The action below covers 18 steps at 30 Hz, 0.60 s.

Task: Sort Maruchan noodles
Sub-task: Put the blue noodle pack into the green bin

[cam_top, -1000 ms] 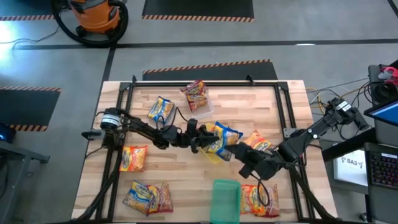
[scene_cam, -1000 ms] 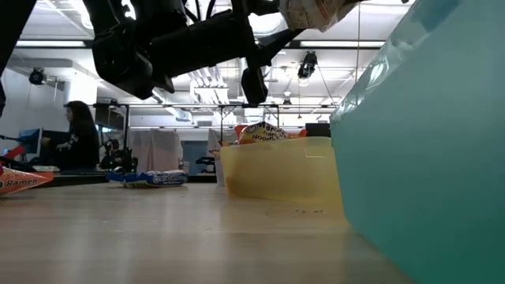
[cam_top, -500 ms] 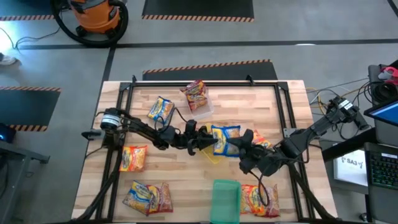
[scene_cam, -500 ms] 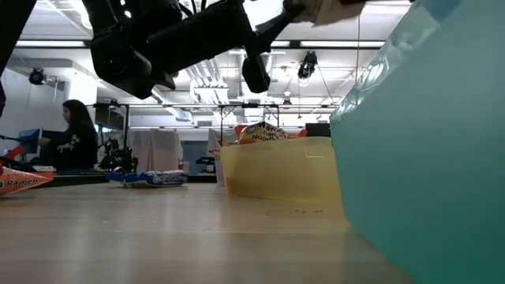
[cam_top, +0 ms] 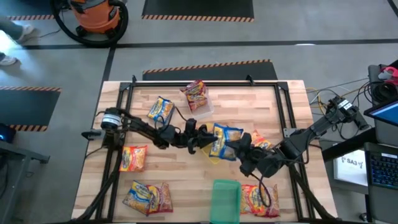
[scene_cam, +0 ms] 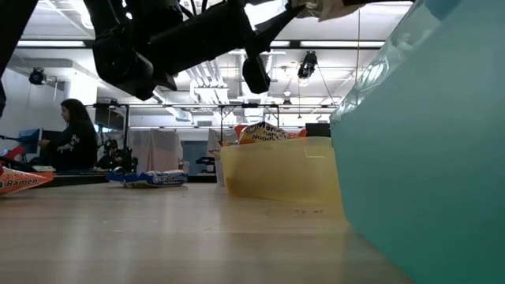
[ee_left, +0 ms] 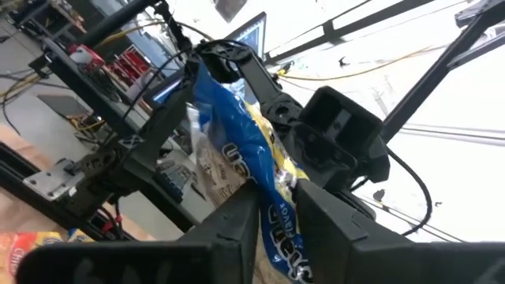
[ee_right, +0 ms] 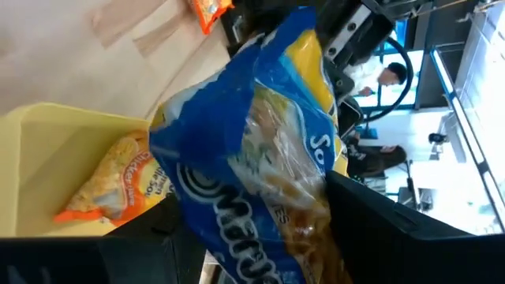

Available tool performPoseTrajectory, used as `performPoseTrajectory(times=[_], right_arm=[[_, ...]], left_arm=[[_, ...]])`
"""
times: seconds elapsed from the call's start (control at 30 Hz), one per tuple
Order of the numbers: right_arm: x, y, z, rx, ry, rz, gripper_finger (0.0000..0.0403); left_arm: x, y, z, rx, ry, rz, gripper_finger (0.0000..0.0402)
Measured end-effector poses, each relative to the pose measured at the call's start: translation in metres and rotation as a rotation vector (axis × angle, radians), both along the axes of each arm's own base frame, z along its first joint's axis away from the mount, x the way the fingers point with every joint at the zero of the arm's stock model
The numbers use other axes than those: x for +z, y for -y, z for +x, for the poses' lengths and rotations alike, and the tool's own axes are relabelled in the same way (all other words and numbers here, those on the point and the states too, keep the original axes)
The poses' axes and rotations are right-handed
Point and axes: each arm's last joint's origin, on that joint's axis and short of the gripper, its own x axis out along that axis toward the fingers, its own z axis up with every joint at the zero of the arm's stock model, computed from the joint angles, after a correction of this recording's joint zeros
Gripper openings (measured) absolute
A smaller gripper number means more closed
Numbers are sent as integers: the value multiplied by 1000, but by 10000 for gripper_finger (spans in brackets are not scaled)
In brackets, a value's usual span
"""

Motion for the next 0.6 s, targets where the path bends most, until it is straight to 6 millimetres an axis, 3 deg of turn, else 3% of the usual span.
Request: performPoseTrajectory(times=[0.3,0.6], right_arm=[[0,-2,-2,-19,20,64,217],[1,-1,-2,-41,38,68,217]], left_arm=[[1,-4,0,34,10,18,6],[1,-7,-1,48,12,31,0]])
